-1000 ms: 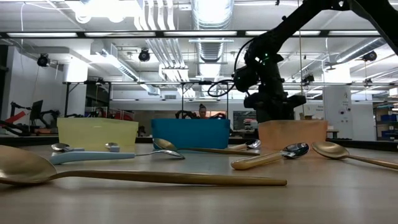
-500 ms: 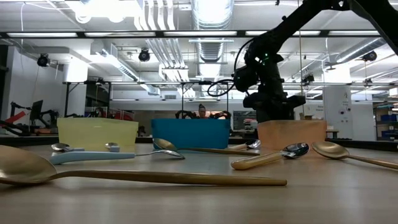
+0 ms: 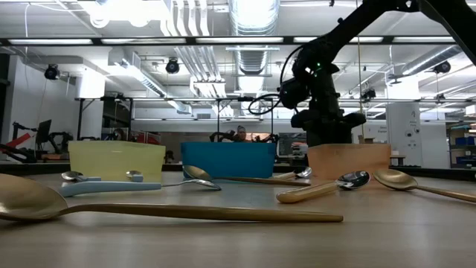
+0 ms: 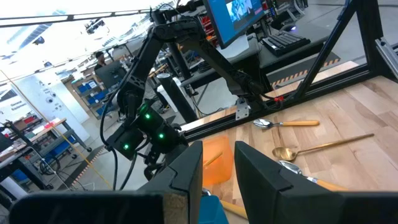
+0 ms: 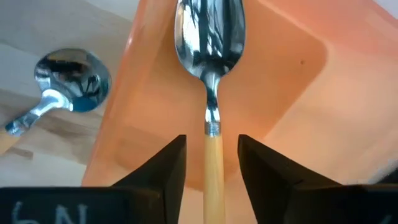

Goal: Sort silverware by color (type)
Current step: Put the blue spoon into the blue bin

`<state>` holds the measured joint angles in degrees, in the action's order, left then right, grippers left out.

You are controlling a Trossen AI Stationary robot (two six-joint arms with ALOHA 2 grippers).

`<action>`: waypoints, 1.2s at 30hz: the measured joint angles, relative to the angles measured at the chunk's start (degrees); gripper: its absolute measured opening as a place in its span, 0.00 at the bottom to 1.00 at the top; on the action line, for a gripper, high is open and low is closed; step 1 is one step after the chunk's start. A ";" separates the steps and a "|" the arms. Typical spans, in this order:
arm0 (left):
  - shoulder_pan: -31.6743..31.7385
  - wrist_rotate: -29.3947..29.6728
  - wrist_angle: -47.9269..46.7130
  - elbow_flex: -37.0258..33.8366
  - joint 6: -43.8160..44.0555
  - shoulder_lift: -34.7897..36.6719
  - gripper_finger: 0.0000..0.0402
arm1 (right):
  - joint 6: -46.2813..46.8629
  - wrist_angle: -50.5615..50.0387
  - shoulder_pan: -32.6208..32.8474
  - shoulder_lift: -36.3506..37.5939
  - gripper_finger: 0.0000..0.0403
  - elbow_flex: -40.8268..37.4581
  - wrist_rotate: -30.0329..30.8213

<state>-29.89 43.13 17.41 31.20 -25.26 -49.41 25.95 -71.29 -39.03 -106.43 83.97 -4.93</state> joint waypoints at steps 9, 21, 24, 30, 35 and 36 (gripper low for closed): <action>0.00 0.00 0.00 0.00 0.08 0.00 0.19 | -0.03 -1.55 2.25 5.99 0.33 2.98 1.88; 0.00 0.00 -1.11 0.00 4.86 -0.02 0.19 | -0.47 14.20 18.37 23.30 0.27 -7.24 11.60; 0.00 -0.03 -3.63 0.00 11.54 -0.02 0.19 | -0.45 18.33 22.27 27.72 0.26 -11.24 12.90; 0.00 -0.02 -11.70 0.00 30.46 -0.60 0.19 | -1.46 29.94 30.11 35.76 0.26 -20.46 17.11; 0.00 -0.14 -15.97 0.00 46.79 -2.12 0.19 | -6.57 43.46 35.01 39.98 0.25 -28.18 17.44; 0.00 -0.15 -16.14 0.00 49.22 -2.55 0.19 | -7.68 45.82 35.81 40.52 0.25 -29.54 17.45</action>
<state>-29.89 42.98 1.27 31.20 23.97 -51.95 18.26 -25.47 -3.21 -65.91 54.43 12.52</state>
